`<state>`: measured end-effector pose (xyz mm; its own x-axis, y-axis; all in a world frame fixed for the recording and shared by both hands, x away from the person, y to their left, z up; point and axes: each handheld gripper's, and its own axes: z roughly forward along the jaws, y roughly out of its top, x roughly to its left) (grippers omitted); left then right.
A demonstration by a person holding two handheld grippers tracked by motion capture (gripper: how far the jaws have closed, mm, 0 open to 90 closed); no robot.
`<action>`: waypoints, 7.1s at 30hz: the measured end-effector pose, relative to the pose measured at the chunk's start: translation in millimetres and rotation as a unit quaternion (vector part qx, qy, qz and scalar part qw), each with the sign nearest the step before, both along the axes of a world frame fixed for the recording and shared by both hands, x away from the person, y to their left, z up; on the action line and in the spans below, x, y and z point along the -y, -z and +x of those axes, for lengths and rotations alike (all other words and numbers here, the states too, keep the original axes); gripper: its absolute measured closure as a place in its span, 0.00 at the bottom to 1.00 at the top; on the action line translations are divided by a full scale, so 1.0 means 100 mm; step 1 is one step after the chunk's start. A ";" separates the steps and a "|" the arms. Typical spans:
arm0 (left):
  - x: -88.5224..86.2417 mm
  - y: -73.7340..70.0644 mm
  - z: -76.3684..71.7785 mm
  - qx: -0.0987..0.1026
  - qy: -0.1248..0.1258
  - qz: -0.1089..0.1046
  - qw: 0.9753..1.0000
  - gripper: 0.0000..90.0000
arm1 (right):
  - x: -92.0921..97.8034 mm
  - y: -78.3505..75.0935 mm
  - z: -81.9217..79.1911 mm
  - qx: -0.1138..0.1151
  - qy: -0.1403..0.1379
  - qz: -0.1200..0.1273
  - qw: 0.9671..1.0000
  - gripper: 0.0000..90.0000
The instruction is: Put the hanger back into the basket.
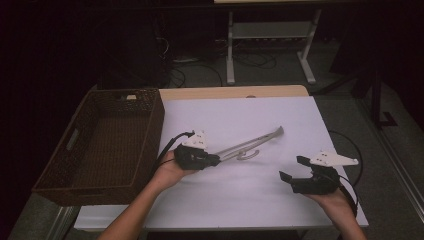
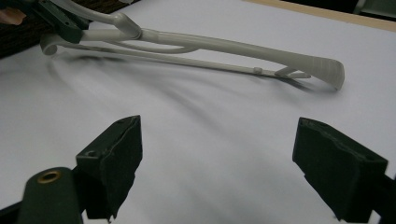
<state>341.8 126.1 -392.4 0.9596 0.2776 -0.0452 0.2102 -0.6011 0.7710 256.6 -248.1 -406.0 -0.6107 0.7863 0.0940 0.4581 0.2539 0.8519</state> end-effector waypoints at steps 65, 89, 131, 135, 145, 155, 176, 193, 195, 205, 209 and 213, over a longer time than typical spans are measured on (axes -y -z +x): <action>-1.77 -1.55 -0.23 0.092 -0.159 -0.090 0.979 0.92 | 0.02 -0.02 0.00 0.003 0.008 0.006 1.000 0.17; -2.93 -1.31 -0.59 0.074 -0.272 -0.068 0.957 0.92 | -0.01 -0.01 0.05 -0.002 0.014 0.004 1.000 0.17; -3.05 -0.98 -0.42 0.035 -0.306 -0.074 0.948 0.55 | -0.07 -0.10 0.09 0.011 0.006 0.005 1.000 0.17; -2.99 -1.00 -0.42 0.039 -0.303 -0.096 0.947 0.42 | -0.10 -0.18 0.15 0.018 -0.003 0.014 1.000 0.17; -2.75 -1.02 -0.45 0.043 -0.291 -0.130 0.947 0.20 | -0.22 -0.38 0.26 0.042 -0.021 0.024 0.999 0.15; -2.37 -1.04 -0.46 0.058 -0.267 -0.167 0.947 0.13 | -0.36 -0.56 0.37 0.059 -0.044 0.043 0.996 0.13; -1.55 -0.79 -0.40 0.057 -0.209 -0.216 0.952 0.03 | -0.51 -0.81 0.47 0.090 -0.053 0.064 0.993 0.01; -1.30 -0.71 -0.44 0.055 -0.195 -0.225 0.953 0.00 | -0.48 -0.97 0.48 0.115 -0.056 0.081 0.988 0.00; -1.29 -0.71 -0.44 0.055 -0.191 -0.225 0.954 0.00 | -0.46 -0.98 0.46 0.120 -0.055 0.085 0.988 0.00; -1.28 -0.67 -0.44 0.052 -0.192 -0.225 0.954 0.00 | -0.43 -0.95 0.43 0.119 -0.055 0.085 0.988 0.00; -1.28 -0.67 -0.44 0.051 -0.192 -0.227 0.953 0.00 | -0.43 -0.94 0.43 0.119 -0.054 0.084 0.988 0.00; -1.27 -0.68 -0.44 0.051 -0.190 -0.226 0.954 0.00 | -0.42 -0.94 0.43 0.119 -0.053 0.085 0.988 0.00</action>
